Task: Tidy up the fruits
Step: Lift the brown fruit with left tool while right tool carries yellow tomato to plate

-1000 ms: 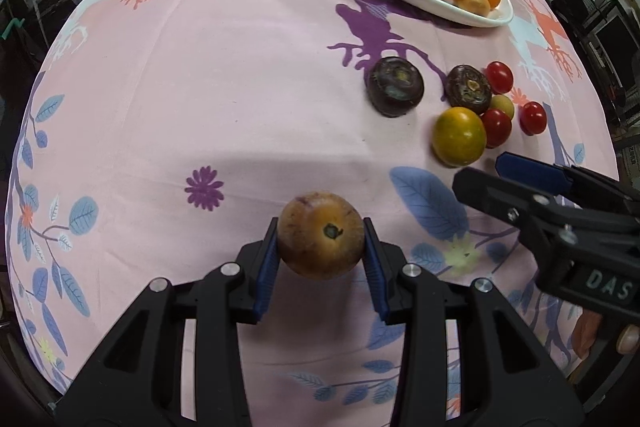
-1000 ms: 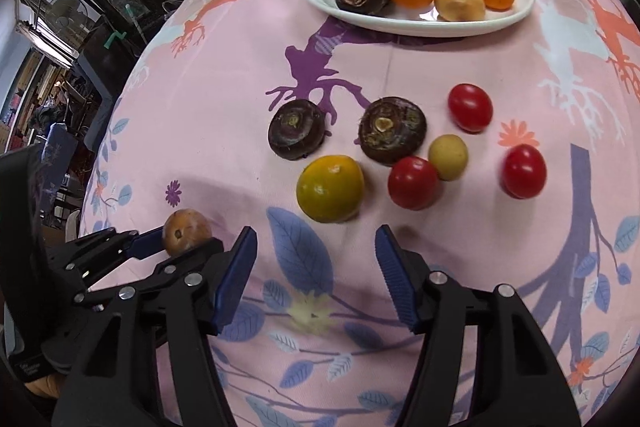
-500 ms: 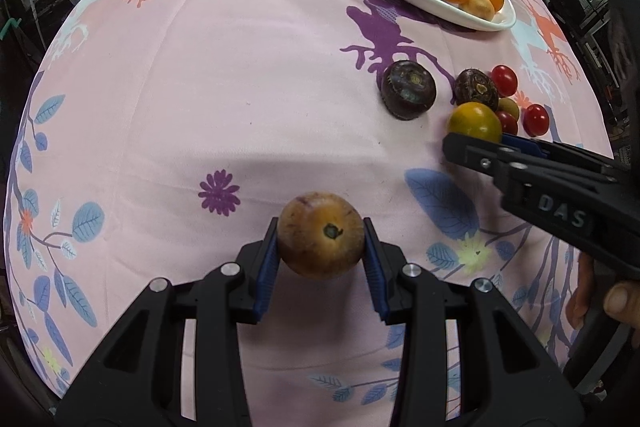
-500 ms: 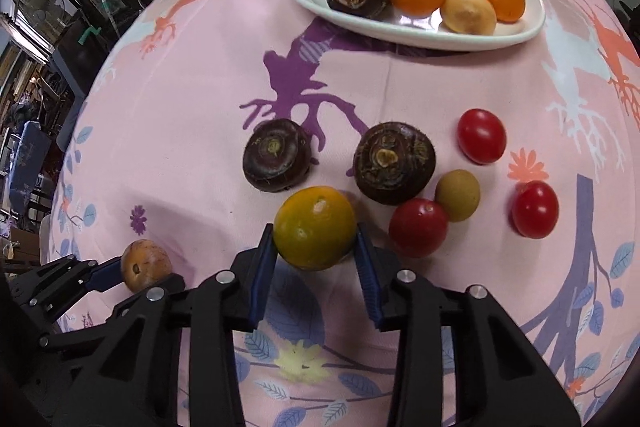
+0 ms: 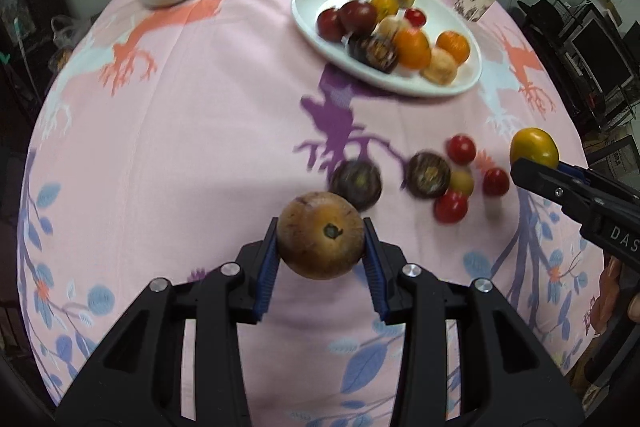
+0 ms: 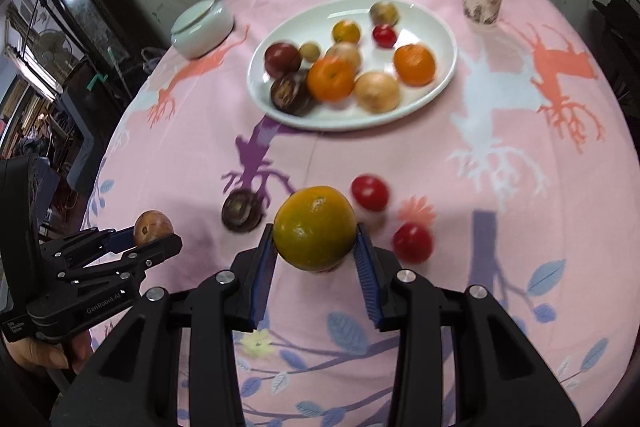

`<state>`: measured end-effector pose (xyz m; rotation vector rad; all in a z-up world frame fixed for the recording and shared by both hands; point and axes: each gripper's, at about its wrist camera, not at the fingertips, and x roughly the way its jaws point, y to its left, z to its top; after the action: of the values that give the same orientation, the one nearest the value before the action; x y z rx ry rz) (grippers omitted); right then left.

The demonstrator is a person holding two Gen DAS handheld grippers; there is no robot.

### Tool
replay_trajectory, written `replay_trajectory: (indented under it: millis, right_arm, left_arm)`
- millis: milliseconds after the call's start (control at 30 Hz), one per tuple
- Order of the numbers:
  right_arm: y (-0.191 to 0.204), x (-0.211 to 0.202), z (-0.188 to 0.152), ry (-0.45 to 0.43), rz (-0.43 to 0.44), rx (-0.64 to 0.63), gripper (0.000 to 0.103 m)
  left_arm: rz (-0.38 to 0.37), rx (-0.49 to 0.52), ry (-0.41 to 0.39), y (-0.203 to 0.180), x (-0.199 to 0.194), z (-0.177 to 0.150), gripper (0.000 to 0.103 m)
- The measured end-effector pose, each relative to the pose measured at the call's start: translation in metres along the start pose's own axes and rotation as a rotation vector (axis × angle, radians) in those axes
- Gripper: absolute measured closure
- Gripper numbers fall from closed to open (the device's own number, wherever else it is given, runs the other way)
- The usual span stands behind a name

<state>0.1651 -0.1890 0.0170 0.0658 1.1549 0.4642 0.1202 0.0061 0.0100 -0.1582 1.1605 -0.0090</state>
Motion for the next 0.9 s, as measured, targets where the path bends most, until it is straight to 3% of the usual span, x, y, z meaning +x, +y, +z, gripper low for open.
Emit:
replay_trajectory:
  millis: [233,567,900]
  right_arm:
    - [-0.021,-0.001,0.042,-0.058,-0.008,0.016,0.064]
    - [-0.038,0.039,0.102,-0.082,0.003,0.032,0.064]
    - [-0.049,0.070,0.130,-0.082,0.009,0.054,0.063]
  left_arm:
    - [-0.003,0.052,-0.054,-0.025,0.002,0.053,0.064]
    - [-0.017,0.062,-0.104,-0.044,0.030,0.135,0.064]
    - [-0.011,0.058,-0.089,-0.052,0.067,0.173,0.063]
